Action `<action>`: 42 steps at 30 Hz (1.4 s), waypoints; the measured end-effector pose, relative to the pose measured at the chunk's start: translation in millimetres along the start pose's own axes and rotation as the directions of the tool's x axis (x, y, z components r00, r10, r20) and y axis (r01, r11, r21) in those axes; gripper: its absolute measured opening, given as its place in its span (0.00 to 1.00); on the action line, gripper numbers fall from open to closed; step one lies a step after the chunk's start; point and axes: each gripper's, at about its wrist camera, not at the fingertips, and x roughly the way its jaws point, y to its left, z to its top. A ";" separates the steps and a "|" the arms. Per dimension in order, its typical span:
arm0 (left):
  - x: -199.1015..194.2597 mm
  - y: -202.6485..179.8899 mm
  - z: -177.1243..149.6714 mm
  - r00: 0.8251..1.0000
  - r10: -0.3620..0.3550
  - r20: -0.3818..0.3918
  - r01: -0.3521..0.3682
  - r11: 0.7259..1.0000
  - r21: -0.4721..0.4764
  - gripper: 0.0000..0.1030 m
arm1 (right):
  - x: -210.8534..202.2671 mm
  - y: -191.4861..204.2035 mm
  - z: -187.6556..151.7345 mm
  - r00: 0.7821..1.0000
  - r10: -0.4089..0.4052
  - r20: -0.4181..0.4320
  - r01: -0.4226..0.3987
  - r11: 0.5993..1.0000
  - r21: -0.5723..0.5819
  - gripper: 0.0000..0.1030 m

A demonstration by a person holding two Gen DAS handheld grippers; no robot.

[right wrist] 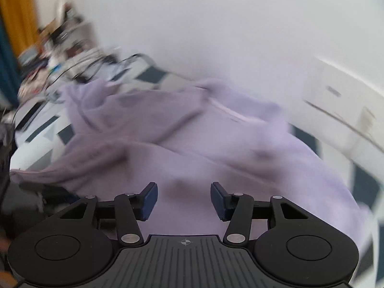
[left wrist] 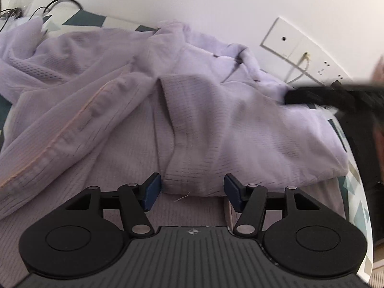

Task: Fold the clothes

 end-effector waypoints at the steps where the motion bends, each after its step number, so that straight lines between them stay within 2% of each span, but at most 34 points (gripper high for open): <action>1: -1.7 2.5 0.2 1.000 -0.009 0.005 0.009 1.000 0.005 0.57 | 12.3 10.9 9.7 1.000 -0.003 -0.014 0.003 1.000 -0.022 0.44; 4: -8.8 13.1 -0.7 0.999 -0.030 0.019 0.029 1.000 0.008 0.60 | 46.3 40.8 35.3 0.999 -0.015 -0.052 0.011 0.997 -0.071 0.44; 6: -14.4 23.1 -2.5 0.999 -0.039 0.027 0.039 0.999 0.000 0.65 | 60.9 53.7 45.1 0.997 -0.016 -0.070 0.011 0.997 -0.074 0.44; 10: -17.9 42.4 -7.8 0.998 -0.057 0.019 0.058 0.997 -0.054 0.66 | 77.3 67.8 45.2 0.996 -0.021 -0.091 0.014 0.997 -0.077 0.48; 13: -15.4 40.2 -5.6 0.997 -0.069 0.023 0.070 0.995 -0.064 0.66 | 94.0 70.2 40.2 0.992 -0.076 -0.105 0.068 0.995 -0.076 0.56; 14: -14.5 37.6 -4.8 0.997 -0.073 0.023 0.075 0.995 -0.060 0.66 | 100.3 70.1 38.9 0.989 -0.099 -0.109 0.092 0.994 -0.065 0.55; 15: -13.4 34.0 -3.8 0.997 -0.079 0.023 0.080 0.995 -0.051 0.65 | 99.9 68.0 36.3 0.989 -0.109 -0.103 0.104 0.993 -0.054 0.53; 16: -11.8 30.9 -1.7 0.996 -0.084 0.020 0.085 0.995 -0.044 0.65 | 99.0 65.8 33.7 0.988 -0.119 -0.095 0.116 0.992 -0.042 0.34; 17: -11.5 28.1 0.2 0.996 -0.087 0.020 0.088 0.996 -0.035 0.65 | 98.0 63.6 31.0 0.988 -0.129 -0.088 0.127 0.991 -0.031 0.06; 19: -14.6 22.6 2.3 0.995 -0.091 0.030 0.091 0.996 -0.012 0.65 | 96.2 59.1 25.7 0.986 -0.149 -0.074 0.149 0.989 -0.007 0.08; 21: -16.9 17.6 3.1 0.996 -0.081 0.033 0.081 0.997 0.005 0.66 | 70.5 46.1 18.4 0.986 -0.168 -0.002 0.168 0.984 0.054 0.07; 23: -17.3 12.1 3.4 0.997 -0.072 0.027 0.072 0.997 0.008 0.66 | 42.2 27.7 8.4 0.974 -0.217 0.067 0.208 0.970 0.126 0.07; 25: -18.2 5.7 3.6 0.997 -0.074 0.024 0.074 0.997 0.006 0.66 | 7.9 2.0 -5.3 0.954 -0.271 0.128 0.236 0.943 0.235 0.07; 30: -25.0 -22.0 0.8 0.997 -0.065 0.029 0.064 0.997 0.049 0.66 | -31.4 -64.2 -51.2 0.898 -0.430 0.095 0.356 0.837 0.416 0.07; 33: -28.4 -37.8 -4.0 0.999 -0.035 0.036 0.033 0.997 0.074 0.70 | -54.5 -103.8 -78.9 0.854 -0.517 0.059 0.417 0.749 0.514 0.06; 36: -30.0 -46.5 -9.8 0.999 0.011 0.040 -0.013 0.998 0.055 0.70 | -77.6 -143.5 -106.5 0.804 -0.594 0.013 0.468 0.646 0.603 0.07; 37: -30.7 -48.5 -11.8 0.999 0.027 0.041 -0.029 0.999 0.046 0.70 | -85.3 -156.8 -115.7 0.786 -0.618 -0.005 0.482 0.609 0.630 0.11; 39: -35.5 -51.0 -16.7 0.996 0.065 0.057 -0.067 0.997 0.039 0.71 | -75.9 -164.7 -127.5 0.804 -0.592 -0.057 0.486 0.599 0.637 0.22; 40: -38.5 -52.0 -19.3 0.994 0.085 0.068 -0.088 0.995 0.037 0.72 | -71.9 -165.3 -131.9 0.809 -0.582 -0.074 0.488 0.597 0.637 0.37; 41: -42.2 -52.5 -22.0 0.991 0.107 0.080 -0.110 0.993 0.036 0.74 | -67.8 -165.9 -136.2 0.814 -0.573 -0.092 0.490 0.594 0.638 0.48; 42: -47.4 -52.0 -25.3 0.987 0.132 0.096 -0.136 0.990 0.038 0.75 | -69.1 -162.5 -137.9 0.815 -0.576 -0.069 0.479 0.601 0.640 0.53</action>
